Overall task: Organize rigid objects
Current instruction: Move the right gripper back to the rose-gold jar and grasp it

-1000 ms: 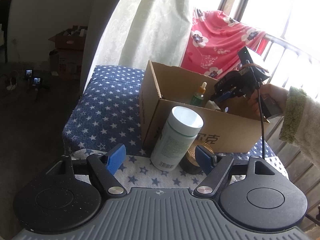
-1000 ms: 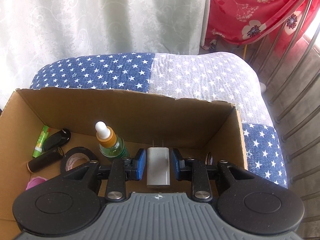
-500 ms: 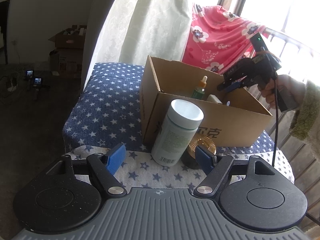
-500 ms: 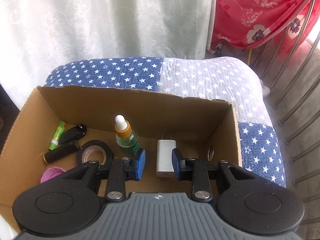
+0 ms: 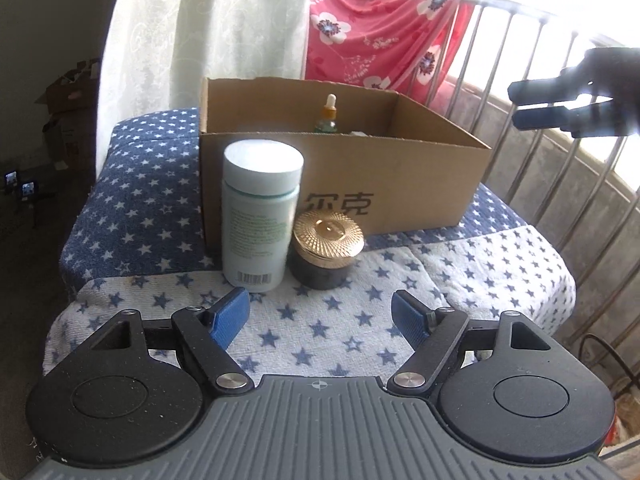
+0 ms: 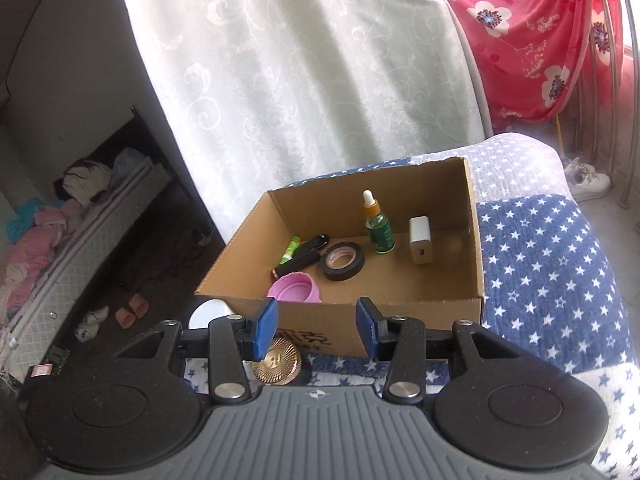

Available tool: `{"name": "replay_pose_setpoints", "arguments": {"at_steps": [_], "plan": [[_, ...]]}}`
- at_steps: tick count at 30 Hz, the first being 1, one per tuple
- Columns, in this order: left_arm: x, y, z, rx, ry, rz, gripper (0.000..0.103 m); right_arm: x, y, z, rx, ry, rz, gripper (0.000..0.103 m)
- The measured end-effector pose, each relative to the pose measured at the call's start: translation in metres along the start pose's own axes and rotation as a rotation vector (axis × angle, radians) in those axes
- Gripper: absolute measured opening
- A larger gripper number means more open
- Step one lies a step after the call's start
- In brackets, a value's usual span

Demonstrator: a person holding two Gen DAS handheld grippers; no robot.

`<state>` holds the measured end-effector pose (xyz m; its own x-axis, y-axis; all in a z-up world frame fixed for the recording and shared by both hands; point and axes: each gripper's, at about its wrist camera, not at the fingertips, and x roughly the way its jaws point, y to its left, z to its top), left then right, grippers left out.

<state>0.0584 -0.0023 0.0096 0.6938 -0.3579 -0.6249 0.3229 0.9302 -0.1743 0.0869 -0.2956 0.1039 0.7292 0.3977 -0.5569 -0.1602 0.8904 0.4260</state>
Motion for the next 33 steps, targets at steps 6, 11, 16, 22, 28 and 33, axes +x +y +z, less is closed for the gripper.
{"name": "replay_pose_setpoints", "arguments": {"at_steps": [6,11,16,22,28,33], "plan": [[0.024,-0.025,-0.009,0.083,0.032,0.031,0.082,0.008,-0.003,-0.047,0.055,-0.008,0.034,0.057],[0.043,-0.041,-0.012,0.137,0.016,0.117,0.088,0.058,-0.013,-0.067,0.112,0.046,0.063,0.056],[0.053,-0.054,-0.011,0.186,-0.033,0.182,0.091,0.101,-0.020,-0.069,0.134,0.082,0.108,0.051],[0.069,-0.055,-0.006,0.173,-0.024,0.199,0.090,0.140,-0.028,-0.063,0.166,0.127,0.157,0.048],[0.079,-0.051,-0.003,0.143,-0.008,0.193,0.077,0.162,-0.036,-0.063,0.188,0.177,0.193,0.042],[0.082,-0.051,-0.005,0.126,0.000,0.208,0.071,0.171,-0.040,-0.064,0.202,0.201,0.236,0.040]]}}
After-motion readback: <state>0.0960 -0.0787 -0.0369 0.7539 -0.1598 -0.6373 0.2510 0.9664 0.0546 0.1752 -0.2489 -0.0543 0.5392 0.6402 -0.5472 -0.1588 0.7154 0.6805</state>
